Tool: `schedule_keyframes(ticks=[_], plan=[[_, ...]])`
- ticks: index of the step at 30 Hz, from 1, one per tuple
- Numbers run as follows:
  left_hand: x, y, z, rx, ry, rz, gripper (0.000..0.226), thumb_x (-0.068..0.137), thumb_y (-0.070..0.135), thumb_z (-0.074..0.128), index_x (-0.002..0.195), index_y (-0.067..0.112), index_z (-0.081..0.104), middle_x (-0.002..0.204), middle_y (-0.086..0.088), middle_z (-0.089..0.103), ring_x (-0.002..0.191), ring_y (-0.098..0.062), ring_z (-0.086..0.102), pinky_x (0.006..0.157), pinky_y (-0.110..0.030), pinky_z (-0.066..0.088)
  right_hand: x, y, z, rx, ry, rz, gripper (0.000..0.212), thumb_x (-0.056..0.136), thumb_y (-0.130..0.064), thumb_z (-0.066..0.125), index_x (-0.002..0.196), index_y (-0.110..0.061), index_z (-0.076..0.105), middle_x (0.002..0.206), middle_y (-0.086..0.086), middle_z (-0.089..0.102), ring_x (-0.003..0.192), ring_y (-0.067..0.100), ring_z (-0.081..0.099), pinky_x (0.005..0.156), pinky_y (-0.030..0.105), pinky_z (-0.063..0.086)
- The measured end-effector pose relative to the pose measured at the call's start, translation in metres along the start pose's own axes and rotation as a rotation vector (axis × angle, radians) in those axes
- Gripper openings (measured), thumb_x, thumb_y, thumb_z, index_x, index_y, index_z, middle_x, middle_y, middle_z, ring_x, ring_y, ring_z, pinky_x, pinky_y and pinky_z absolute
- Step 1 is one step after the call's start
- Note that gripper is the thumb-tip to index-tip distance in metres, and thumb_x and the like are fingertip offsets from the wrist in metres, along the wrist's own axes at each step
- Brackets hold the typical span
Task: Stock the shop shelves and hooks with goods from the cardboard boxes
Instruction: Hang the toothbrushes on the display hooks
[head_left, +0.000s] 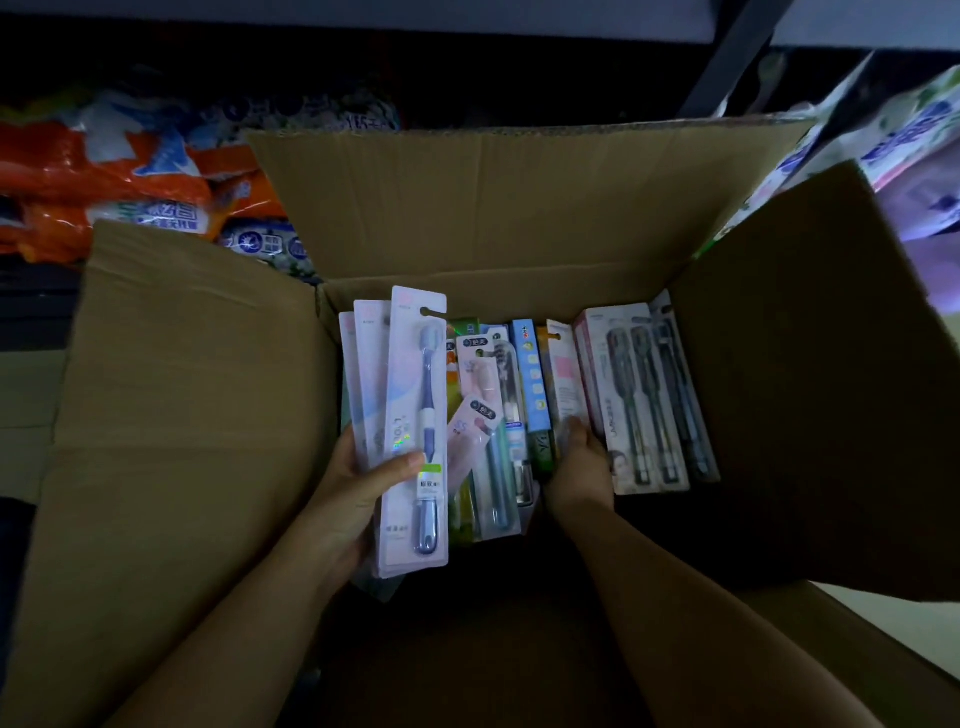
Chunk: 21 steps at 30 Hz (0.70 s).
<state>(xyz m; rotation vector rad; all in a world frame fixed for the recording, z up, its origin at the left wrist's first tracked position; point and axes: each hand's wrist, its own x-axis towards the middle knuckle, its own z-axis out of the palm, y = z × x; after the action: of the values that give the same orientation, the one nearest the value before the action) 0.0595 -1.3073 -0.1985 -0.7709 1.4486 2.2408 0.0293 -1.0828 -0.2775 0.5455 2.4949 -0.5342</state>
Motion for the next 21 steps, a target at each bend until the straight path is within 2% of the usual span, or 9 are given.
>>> schedule_keyframes(ticks=[3,7,11,14,15,16,17,19,21], plan=[[0.001,0.000,-0.001,-0.028,0.002,-0.021,0.060,0.061,0.008,0.071,0.118,0.023,0.058,0.104,-0.001,0.073,0.089,-0.016,0.071,0.063,-0.026,0.057,-0.006,-0.012,-0.006,0.017,0.001,-0.021,0.071,0.092,0.001,0.046,0.152,-0.014,0.013,0.146,0.018,0.038,0.128,0.032,0.046,0.101,0.036,0.040],[-0.001,0.002,0.002,-0.022,-0.017,-0.034,0.069,0.048,0.014,0.080,0.113,0.025,0.059,0.095,0.001,0.075,0.082,-0.014,0.072,0.058,-0.025,0.056,-0.014,-0.024,-0.030,0.306,0.063,0.081,0.066,0.089,-0.003,0.052,0.148,-0.017,0.027,0.124,0.018,0.058,0.108,0.037,0.059,0.089,0.035,0.050],[-0.003,0.004,0.004,-0.044,-0.014,-0.054,0.056,0.056,0.009,0.074,0.109,0.026,0.060,0.091,0.001,0.075,0.077,-0.015,0.072,0.055,-0.027,0.056,-0.025,-0.020,-0.065,0.548,0.050,0.252,0.040,0.090,-0.007,0.052,0.130,-0.009,0.051,0.098,0.017,0.060,0.084,0.031,0.058,0.071,0.031,0.046],[-0.005,0.005,0.007,-0.052,-0.030,-0.076,0.052,0.060,0.009,0.070,0.109,0.024,0.060,0.092,-0.002,0.075,0.078,-0.017,0.073,0.056,-0.028,0.057,-0.046,-0.018,-0.083,0.855,-0.071,0.316,0.036,0.085,-0.002,0.052,0.121,-0.003,0.055,0.071,0.018,0.059,0.056,0.029,0.055,0.051,0.029,0.045],[-0.007,0.006,0.008,-0.053,-0.026,-0.079,0.052,0.060,0.009,0.070,0.109,0.023,0.060,0.093,-0.003,0.075,0.078,-0.017,0.072,0.056,-0.029,0.057,-0.055,-0.021,-0.088,0.972,-0.132,0.306,0.037,0.084,0.001,0.053,0.120,-0.002,0.056,0.074,0.020,0.062,0.060,0.031,0.059,0.052,0.029,0.048],[-0.008,0.006,0.009,-0.056,-0.022,-0.082,0.053,0.059,0.008,0.071,0.109,0.022,0.060,0.093,-0.004,0.075,0.077,-0.018,0.072,0.057,-0.029,0.057,-0.065,-0.025,-0.093,1.087,-0.205,0.280,0.038,0.083,0.004,0.053,0.121,-0.002,0.057,0.085,0.021,0.067,0.072,0.033,0.064,0.060,0.033,0.052],[-0.009,0.007,0.010,-0.059,-0.021,-0.081,0.056,0.057,0.008,0.074,0.110,0.022,0.060,0.094,-0.005,0.075,0.078,-0.019,0.072,0.058,-0.030,0.057,-0.074,-0.031,-0.096,1.187,-0.286,0.249,0.038,0.084,0.008,0.052,0.120,-0.002,0.059,0.097,0.021,0.069,0.087,0.033,0.067,0.073,0.038,0.055],[-0.011,0.009,0.014,-0.064,-0.031,-0.069,0.068,0.050,0.014,0.082,0.113,0.020,0.059,0.101,-0.009,0.073,0.084,-0.022,0.072,0.062,-0.032,0.058,-0.093,-0.045,-0.100,1.367,-0.456,0.163,0.039,0.087,0.015,0.049,0.120,-0.003,0.059,0.111,0.022,0.068,0.105,0.035,0.064,0.095,0.048,0.050],[-0.014,0.011,0.018,-0.067,-0.042,-0.045,0.072,0.047,0.018,0.082,0.115,0.020,0.059,0.107,-0.011,0.072,0.091,-0.026,0.071,0.067,-0.034,0.058,-0.104,-0.057,-0.096,1.414,-0.524,0.082,0.040,0.086,0.014,0.052,0.122,-0.005,0.056,0.114,0.020,0.067,0.108,0.034,0.063,0.098,0.049,0.048]])
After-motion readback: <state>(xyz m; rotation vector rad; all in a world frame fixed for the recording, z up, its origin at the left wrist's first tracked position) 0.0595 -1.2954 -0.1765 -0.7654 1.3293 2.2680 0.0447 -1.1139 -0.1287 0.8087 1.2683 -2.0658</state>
